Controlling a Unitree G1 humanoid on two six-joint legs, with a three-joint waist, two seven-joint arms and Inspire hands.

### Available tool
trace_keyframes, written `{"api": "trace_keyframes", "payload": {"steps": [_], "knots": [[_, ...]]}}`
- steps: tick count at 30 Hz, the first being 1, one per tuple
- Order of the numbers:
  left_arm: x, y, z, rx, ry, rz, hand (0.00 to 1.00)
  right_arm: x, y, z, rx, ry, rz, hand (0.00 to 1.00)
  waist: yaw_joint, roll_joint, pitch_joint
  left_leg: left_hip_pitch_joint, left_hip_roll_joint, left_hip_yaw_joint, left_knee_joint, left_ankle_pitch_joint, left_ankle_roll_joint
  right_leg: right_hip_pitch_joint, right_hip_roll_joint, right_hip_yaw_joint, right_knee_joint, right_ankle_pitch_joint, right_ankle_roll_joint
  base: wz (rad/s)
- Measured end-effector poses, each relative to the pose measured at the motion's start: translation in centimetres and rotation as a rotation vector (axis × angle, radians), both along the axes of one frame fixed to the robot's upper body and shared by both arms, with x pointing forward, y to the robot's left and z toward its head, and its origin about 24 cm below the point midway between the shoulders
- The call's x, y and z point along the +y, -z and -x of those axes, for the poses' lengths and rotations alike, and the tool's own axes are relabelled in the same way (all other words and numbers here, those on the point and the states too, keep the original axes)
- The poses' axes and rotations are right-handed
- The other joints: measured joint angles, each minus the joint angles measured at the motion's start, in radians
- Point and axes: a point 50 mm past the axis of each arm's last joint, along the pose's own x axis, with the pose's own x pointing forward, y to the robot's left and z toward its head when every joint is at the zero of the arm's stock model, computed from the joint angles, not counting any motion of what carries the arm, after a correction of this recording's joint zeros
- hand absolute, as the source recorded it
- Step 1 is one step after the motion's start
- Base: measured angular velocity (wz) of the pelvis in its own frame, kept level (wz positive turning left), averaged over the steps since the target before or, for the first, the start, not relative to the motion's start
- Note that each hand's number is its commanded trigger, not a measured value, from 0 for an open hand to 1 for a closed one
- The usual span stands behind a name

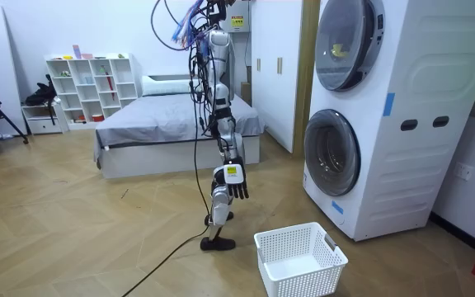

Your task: Pick clothes from washing machine

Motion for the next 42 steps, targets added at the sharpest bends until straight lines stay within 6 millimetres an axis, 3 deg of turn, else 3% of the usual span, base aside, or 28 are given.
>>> {"api": "trace_keyframes", "payload": {"steps": [14, 17, 19, 21, 23, 25, 26, 28, 29, 31, 32, 34, 36, 38, 42], "knots": [[0.0, 0.0, 0.0, -0.004, 0.010, 0.001, 0.00, 0.1, 0.0, -0.1, -0.006, -0.010, 0.001, 0.00, 0.002, -0.005, 0.0012, -0.005, -0.001, -0.001, 0.000, 0.000, 0.000, 0.000, -0.001, -0.002, 0.000, -0.001, 0.001, 0.00], [0.0, 0.0, 0.2, 0.002, 0.011, 0.009, 0.00, 0.1, 0.0, 0.0, -0.005, 0.020, -0.003, 0.00, 0.001, -0.004, -0.0011, -0.005, -0.001, -0.003, 0.002, 0.000, 0.000, 0.000, -0.001, -0.011, 0.000, -0.001, 0.001, 0.03], [0.1, 0.0, 0.2, -0.002, 0.017, 0.021, 0.00, 0.1, 0.0, -0.2, 0.000, 0.025, -0.006, 0.00, 0.003, -0.006, -0.0072, -0.004, -0.001, -0.003, 0.004, 0.000, 0.000, 0.001, -0.002, -0.016, 0.000, -0.001, 0.001, 0.02], [0.2, 0.0, 0.4, 0.001, 0.014, 0.028, 0.00, 0.0, -0.1, -0.9, -0.017, 0.019, -0.005, 0.00, 0.003, -0.013, -0.0065, -0.004, -0.001, -0.003, 0.006, 0.000, 0.000, 0.002, -0.004, -0.016, 0.002, -0.001, 0.001, 0.00], [0.3, -0.1, 0.6, -0.001, 0.001, 0.038, 0.00, -0.6, -0.6, -3.4, -0.102, -0.004, 0.014, 0.00, 0.002, -0.014, -0.0063, -0.002, -0.002, -0.003, 0.007, 0.001, 0.001, 0.002, -0.005, -0.011, 0.002, -0.001, 0.001, -0.08], [0.7, -0.1, 0.4, -0.004, 0.017, 0.037, 0.00, -1.5, -2.4, -9.3, -0.300, -0.043, 0.060, 0.00, 0.002, -0.022, -0.0048, -0.001, -0.005, -0.002, 0.010, 0.003, 0.005, 0.001, -0.007, -0.010, 0.003, -0.001, 0.001, -0.06], [0.8, -0.2, 0.3, -0.006, 0.021, 0.034, 0.00, -1.7, -3.0, -11.0, -0.352, -0.048, 0.067, 0.00, 0.002, -0.026, -0.0039, -0.003, -0.005, -0.002, 0.013, 0.003, 0.005, 0.002, -0.007, -0.012, 0.003, -0.001, 0.001, 0.00], [1.5, -0.4, -0.1, -0.012, 0.040, 0.016, 0.00, -2.4, -5.7, -16.8, -0.540, -0.052, 0.093, 0.00, 0.009, -0.045, -0.0033, -0.005, -0.005, -0.002, 0.025, 0.004, 0.006, 0.005, -0.008, -0.014, 0.003, -0.001, 0.001, 0.05], [1.7, -0.4, 0.0, -0.007, 0.050, 0.009, 0.00, -2.5, -6.5, -18.1, -0.587, -0.058, 0.101, 0.00, 0.012, -0.050, -0.0031, -0.006, -0.005, -0.003, 0.025, 0.004, 0.006, 0.005, -0.008, -0.015, 0.003, -0.001, 0.001, 0.04], [2.2, -0.6, 0.4, 0.016, 0.077, -0.011, 0.00, -2.5, -10.0, -22.3, -0.778, -0.090, 0.128, 0.00, 0.013, -0.059, -0.0062, -0.016, -0.006, -0.006, 0.033, 0.004, 0.007, 0.004, -0.008, -0.020, -0.002, -0.001, 0.002, 0.07], [2.4, -0.6, 0.5, 0.022, 0.081, -0.015, 0.00, -2.5, -10.8, -23.1, -0.813, -0.096, 0.133, 0.00, 0.012, -0.066, -0.0086, -0.020, -0.007, -0.010, 0.034, 0.004, 0.007, 0.003, -0.009, -0.024, -0.003, -0.001, 0.002, 0.18], [2.6, -0.7, 0.8, 0.056, 0.110, -0.026, 0.00, -2.7, -13.0, -25.2, -0.899, -0.105, 0.159, 0.00, 0.024, -0.080, -0.0009, -0.029, -0.008, -0.017, 0.039, 0.005, 0.008, 0.000, -0.008, -0.030, -0.001, -0.002, 0.003, 0.13], [2.6, -0.7, 0.9, 0.076, 0.120, -0.024, 0.00, -2.6, -14.5, -26.6, -0.945, -0.098, 0.187, 0.00, 0.040, -0.083, -0.0051, -0.040, -0.006, -0.015, 0.039, 0.005, 0.008, -0.013, -0.008, -0.030, 0.005, -0.001, 0.003, 0.00], [2.6, -0.7, 0.9, 0.089, 0.130, -0.026, 0.00, -2.3, -16.3, -28.1, -1.012, -0.097, 0.203, 0.00, 0.053, -0.081, -0.0043, -0.047, -0.003, -0.016, 0.041, 0.005, 0.008, -0.017, -0.007, -0.034, 0.012, 0.001, 0.004, 0.00], [2.6, -0.7, 0.6, 0.087, 0.136, -0.010, 0.00, -2.0, -20.6, -31.5, -1.143, -0.092, 0.231, 0.00, 0.060, -0.054, -0.0119, -0.055, -0.006, -0.023, 0.040, 0.006, 0.010, -0.025, -0.011, -0.057, 0.020, 0.001, 0.005, 0.08]]}}
